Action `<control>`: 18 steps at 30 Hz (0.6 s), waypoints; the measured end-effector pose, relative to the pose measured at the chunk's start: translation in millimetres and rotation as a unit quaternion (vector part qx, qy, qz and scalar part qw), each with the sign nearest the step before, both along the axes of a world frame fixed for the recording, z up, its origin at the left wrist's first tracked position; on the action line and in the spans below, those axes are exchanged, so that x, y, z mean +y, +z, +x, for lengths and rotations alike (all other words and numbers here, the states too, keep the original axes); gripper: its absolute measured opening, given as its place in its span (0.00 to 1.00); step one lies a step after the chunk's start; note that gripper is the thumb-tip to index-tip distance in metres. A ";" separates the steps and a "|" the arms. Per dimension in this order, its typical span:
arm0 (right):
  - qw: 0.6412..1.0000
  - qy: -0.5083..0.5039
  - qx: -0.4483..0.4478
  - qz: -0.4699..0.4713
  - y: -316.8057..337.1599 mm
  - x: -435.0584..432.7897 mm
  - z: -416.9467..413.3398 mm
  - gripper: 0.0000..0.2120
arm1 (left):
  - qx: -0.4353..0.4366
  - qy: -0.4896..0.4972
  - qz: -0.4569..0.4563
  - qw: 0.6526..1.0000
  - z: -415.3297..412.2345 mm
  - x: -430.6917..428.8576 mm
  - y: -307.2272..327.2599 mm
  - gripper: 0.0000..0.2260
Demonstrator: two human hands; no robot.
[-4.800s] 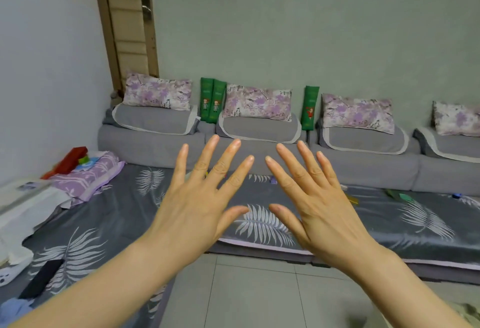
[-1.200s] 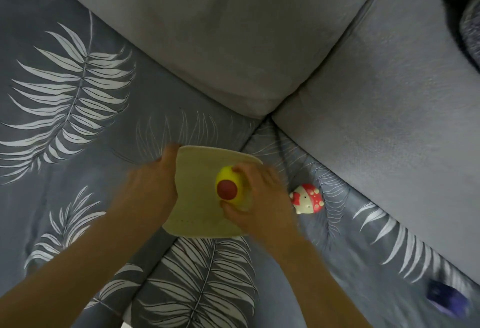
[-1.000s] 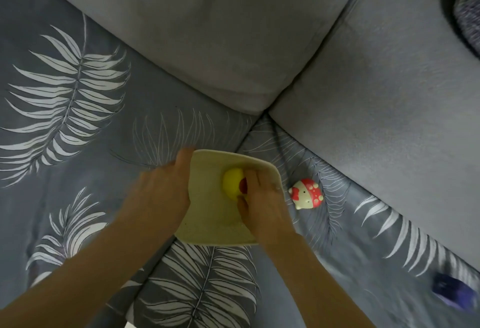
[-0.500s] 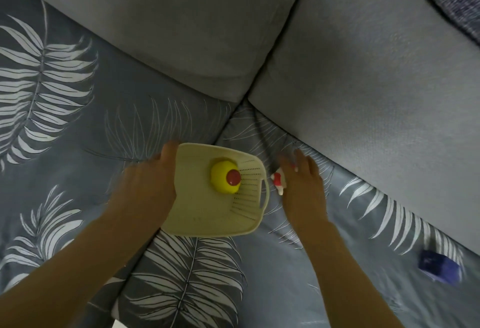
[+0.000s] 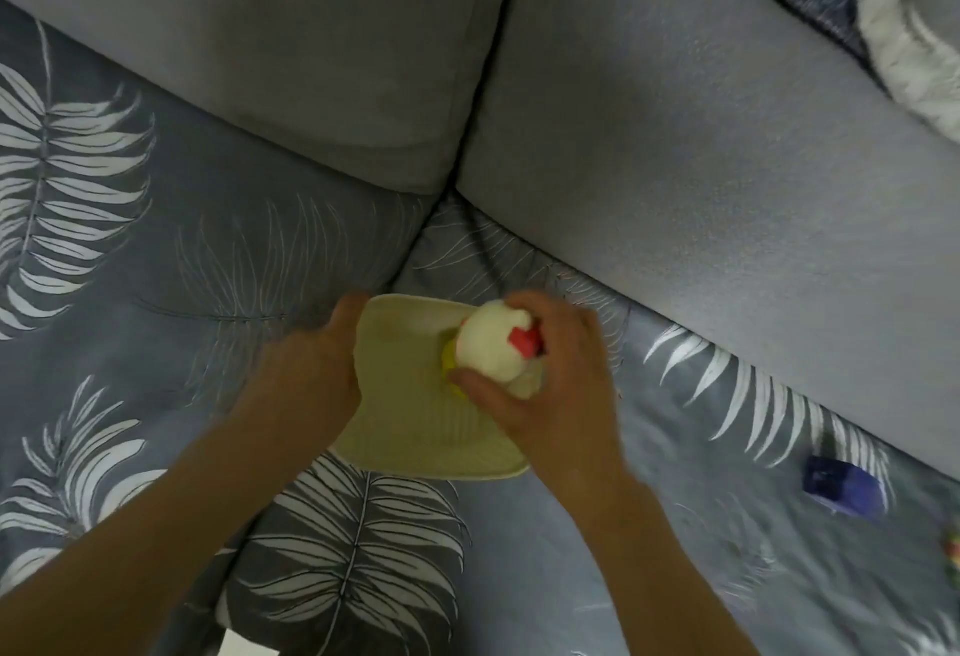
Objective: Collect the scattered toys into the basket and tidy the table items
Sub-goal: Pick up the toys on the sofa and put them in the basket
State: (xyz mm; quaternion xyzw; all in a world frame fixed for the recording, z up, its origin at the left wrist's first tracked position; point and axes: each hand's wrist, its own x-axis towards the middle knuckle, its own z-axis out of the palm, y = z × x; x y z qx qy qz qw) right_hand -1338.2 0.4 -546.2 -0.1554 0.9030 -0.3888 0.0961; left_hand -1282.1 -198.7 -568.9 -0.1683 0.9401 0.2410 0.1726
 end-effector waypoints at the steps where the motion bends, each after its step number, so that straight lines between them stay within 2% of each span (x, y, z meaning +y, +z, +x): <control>1: 0.999 0.053 -0.005 -0.007 0.3 -2.3 10.1 0.29 | 0.002 -0.012 -0.003 1.000 0.4 8.4 6.6 0.21; 4: 0.986 0.151 0.018 0.064 -8.8 3.2 29.5 0.28 | 0.028 -0.038 0.020 0.999 5.9 26.0 32.4 0.18; 8: 0.973 0.164 0.038 0.157 0.6 22.5 43.0 0.30 | 0.098 -0.063 0.033 0.993 11.9 41.0 61.8 0.11; 11: 0.966 0.143 0.050 0.211 28.9 37.6 51.4 0.31 | 0.119 -0.077 0.034 0.989 19.7 56.8 91.2 0.12; 15: 0.963 0.100 0.063 0.243 79.7 57.5 71.6 0.36 | 0.052 -0.109 0.021 0.993 25.5 75.2 128.6 0.15; 18: 0.961 0.003 0.136 0.240 137.9 82.3 95.7 0.27 | 0.046 -0.133 0.033 0.989 34.6 92.3 176.9 0.17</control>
